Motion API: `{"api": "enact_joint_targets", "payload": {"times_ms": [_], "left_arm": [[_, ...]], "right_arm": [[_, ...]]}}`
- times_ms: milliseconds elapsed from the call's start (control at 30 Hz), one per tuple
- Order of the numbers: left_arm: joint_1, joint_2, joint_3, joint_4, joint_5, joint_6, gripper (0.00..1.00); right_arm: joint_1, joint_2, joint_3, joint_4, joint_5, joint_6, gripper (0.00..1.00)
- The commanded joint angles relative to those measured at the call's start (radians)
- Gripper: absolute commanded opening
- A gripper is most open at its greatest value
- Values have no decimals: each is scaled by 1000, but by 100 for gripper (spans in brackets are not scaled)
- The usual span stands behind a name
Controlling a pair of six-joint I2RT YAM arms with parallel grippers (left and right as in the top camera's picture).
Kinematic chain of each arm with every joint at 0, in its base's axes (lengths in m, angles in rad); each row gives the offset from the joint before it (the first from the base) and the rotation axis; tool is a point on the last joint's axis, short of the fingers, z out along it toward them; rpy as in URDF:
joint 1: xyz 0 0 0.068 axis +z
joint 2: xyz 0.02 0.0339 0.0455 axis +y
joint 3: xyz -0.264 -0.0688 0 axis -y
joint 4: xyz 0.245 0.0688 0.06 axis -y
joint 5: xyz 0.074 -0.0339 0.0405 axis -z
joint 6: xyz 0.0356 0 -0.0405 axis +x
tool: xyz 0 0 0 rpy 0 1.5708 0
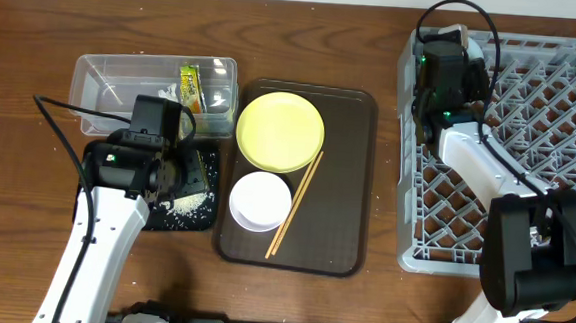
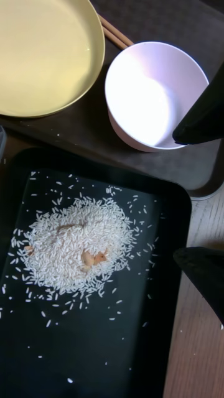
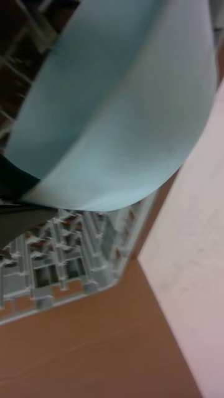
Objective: Sort waste into correct bins and load items into the dishwasher rack
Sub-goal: 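Carry the blue bowl to the rack's upper left and release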
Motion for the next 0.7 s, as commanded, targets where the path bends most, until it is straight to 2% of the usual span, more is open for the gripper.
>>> {"api": "enact_joint_targets", "payload": {"times_ms": [0, 267, 367, 400, 433, 467, 500, 567, 667], "left_arm": [[3, -5, -6, -6, -16, -13, 56], [3, -5, -6, -6, -16, -13, 56], [3, -5, -6, -6, -16, -13, 56], [3, -5, -6, -6, -16, -13, 56], [3, -5, -6, -6, -16, -13, 56], [3, -5, -6, -6, -16, -13, 56], [3, -5, -6, -6, -16, -13, 56], [3, -5, -6, -10, -16, -13, 56], [3, -5, -6, -11, -16, -13, 56]], "right_arm": [[19, 13, -3, -68, -13, 125, 1], [56, -43, -3, -194, -12, 190, 1], [64, -87, -3, -265, -13, 258, 2], [63, -101, -3, -287, -13, 279, 6], [63, -119, -3, -312, -13, 304, 13], [63, -135, -3, -331, -13, 322, 26], [63, -151, -3, -346, -15, 328, 34], [63, -187, -3, -370, -17, 328, 39], [63, -240, -3, -396, -35, 328, 41]]}}
